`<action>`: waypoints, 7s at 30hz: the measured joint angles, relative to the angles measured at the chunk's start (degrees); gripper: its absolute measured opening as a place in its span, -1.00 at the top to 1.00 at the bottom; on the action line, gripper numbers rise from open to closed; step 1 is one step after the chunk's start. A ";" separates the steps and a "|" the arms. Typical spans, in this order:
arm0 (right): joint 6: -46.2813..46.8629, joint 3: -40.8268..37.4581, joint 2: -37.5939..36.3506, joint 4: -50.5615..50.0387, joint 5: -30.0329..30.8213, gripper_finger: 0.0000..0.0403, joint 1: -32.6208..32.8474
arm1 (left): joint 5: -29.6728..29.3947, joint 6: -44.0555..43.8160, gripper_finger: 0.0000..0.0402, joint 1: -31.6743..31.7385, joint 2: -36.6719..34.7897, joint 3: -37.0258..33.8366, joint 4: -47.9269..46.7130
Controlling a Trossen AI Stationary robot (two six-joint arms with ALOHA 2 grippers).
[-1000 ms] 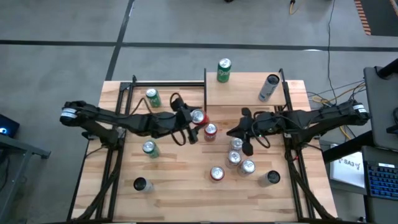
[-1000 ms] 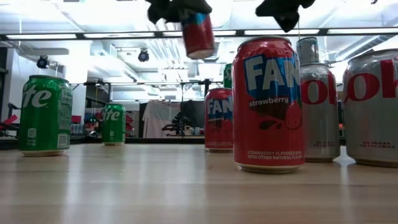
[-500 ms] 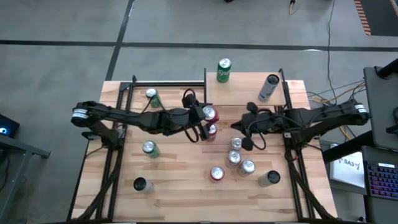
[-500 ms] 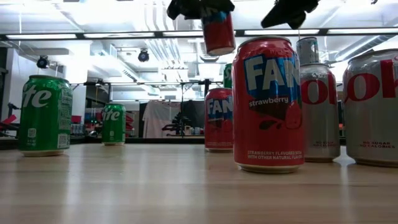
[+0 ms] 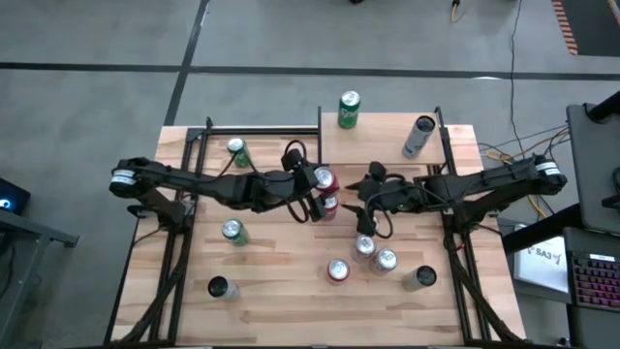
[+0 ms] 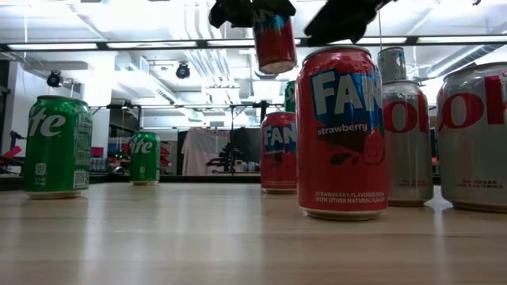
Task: Place canned beverage on shelf
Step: Put the top left orange soda can on the shelf
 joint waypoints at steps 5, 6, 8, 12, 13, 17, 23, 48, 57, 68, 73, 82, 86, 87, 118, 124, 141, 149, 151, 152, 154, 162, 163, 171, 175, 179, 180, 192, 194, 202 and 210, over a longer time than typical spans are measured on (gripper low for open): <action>0.06 3.17 2.79 -0.10 3.10 -0.67 -0.07 | 0.05 -1.48 -0.40 -0.58 -0.17 1.12 -1.01; -0.02 3.83 3.29 0.02 3.08 -0.73 -0.07 | 0.08 -1.51 -0.40 -0.70 -0.17 1.21 -1.07; -1.05 4.89 4.54 0.27 3.00 -0.81 -0.07 | 0.07 -1.53 -0.40 -0.81 -0.16 1.34 -1.20; -3.92 7.42 7.49 0.04 3.33 -0.84 -0.11 | -0.22 -1.97 -0.40 -0.93 -0.20 1.47 -1.25; -4.22 8.12 8.18 0.09 3.41 -0.84 -0.13 | -0.19 -2.07 -0.40 -0.92 -0.20 1.47 -1.21; -5.04 9.87 10.52 0.93 3.56 -0.84 -0.40 | -0.15 -2.79 -0.40 -1.03 -0.22 1.47 -1.25; -5.07 8.20 12.63 10.05 4.77 -0.80 -0.76 | 0.04 -2.88 -0.41 -1.41 -0.42 1.47 -1.12; -5.47 3.11 10.90 20.06 5.46 -0.40 -0.76 | 0.32 -3.21 -0.43 -1.42 -0.50 1.47 -0.90; -5.49 3.11 10.88 19.97 5.29 -0.40 -0.76 | 0.24 -4.28 -0.65 -1.42 -0.52 1.52 -1.73; -5.71 3.24 9.34 17.14 5.49 -0.40 -1.68 | 0.24 -0.69 -0.90 -1.52 -4.77 1.52 -5.11; -5.95 2.85 6.76 13.20 5.19 -0.40 -4.29 | -0.86 1.95 -0.89 -1.64 -9.98 1.52 -8.94; -1.61 -6.62 1.06 21.34 5.07 -0.40 -11.86 | -0.26 1.49 -0.89 -2.50 -17.89 -3.51 -10.87; 2.86 -11.39 0.21 27.82 6.43 -0.40 -15.26 | -0.01 0.64 -0.89 -2.94 -20.56 -9.55 -5.81; 4.00 -12.35 0.19 28.56 7.22 -0.40 -15.96 | 0.00 0.39 -0.89 -3.00 -21.21 -10.98 -4.00; 17.90 -14.94 1.46 24.77 29.30 -0.40 -17.25 | -0.08 -1.00 -0.89 -3.04 -23.50 -20.34 4.34; 24.17 -14.96 1.50 19.54 31.12 -0.43 -17.37 | -0.09 -1.00 -0.89 -2.97 -23.43 -20.34 4.47; 24.99 -16.53 1.50 17.90 32.99 -0.48 -17.38 | -0.08 -0.57 -0.89 -2.97 -23.41 -20.34 4.66; 24.94 -17.09 1.52 18.02 34.03 -0.49 -17.68 | -0.08 -0.57 -0.89 -2.97 -23.39 -20.34 4.69; 24.95 -17.17 1.52 17.91 34.03 -0.50 -17.75 | -0.08 -0.57 -0.89 -2.97 -23.39 -20.34 4.67; 24.96 -17.17 1.52 17.94 34.03 -0.52 -17.75 | -0.07 -0.53 -0.89 -2.97 -23.39 -20.34 4.67; 24.96 -17.17 1.52 17.95 34.03 -0.56 -17.91 | -0.07 -0.12 -0.89 -2.97 -23.39 -20.34 4.67; 24.35 -17.17 1.48 18.53 33.96 -0.66 -18.75 | -0.07 0.48 -0.89 -2.97 -23.39 -20.34 4.67; 23.82 -17.17 1.48 19.01 34.02 -0.66 -18.75 | -0.07 0.48 -0.89 -2.97 -23.39 -20.34 4.67; 17.60 -17.17 1.48 24.64 34.25 -0.64 -18.75 | -0.07 0.48 -0.89 -2.97 -23.39 -20.34 4.65; 14.74 -17.17 1.40 27.06 34.28 -0.64 -18.75 | -0.07 0.48 -0.89 -2.97 -23.39 -20.34 4.67; 12.29 -17.17 1.37 28.82 35.71 -0.63 -18.75 | -0.07 0.48 -0.89 -2.97 -23.39 -20.34 4.69; 11.12 -17.17 1.35 29.49 35.78 -0.63 -18.75 | -0.07 0.48 -0.89 -2.97 -23.39 -20.34 4.71; -1.31 -17.17 -2.36 39.44 36.16 -0.61 -18.71 | -0.07 0.46 -0.89 -2.97 -23.39 -20.21 5.02; -3.24 -17.17 -3.83 40.75 36.12 -0.62 -18.62 | -0.07 0.44 -0.89 -2.97 -23.39 -20.21 5.03; -8.54 -17.17 -11.42 43.54 15.73 -0.61 -18.18 | -0.07 -1.86 -0.89 -2.99 -22.84 -20.21 5.33; -3.23 -9.15 -13.00 26.17 2.04 -0.61 -16.56 | -0.01 -1.10 -0.89 -2.99 -19.71 -20.21 8.28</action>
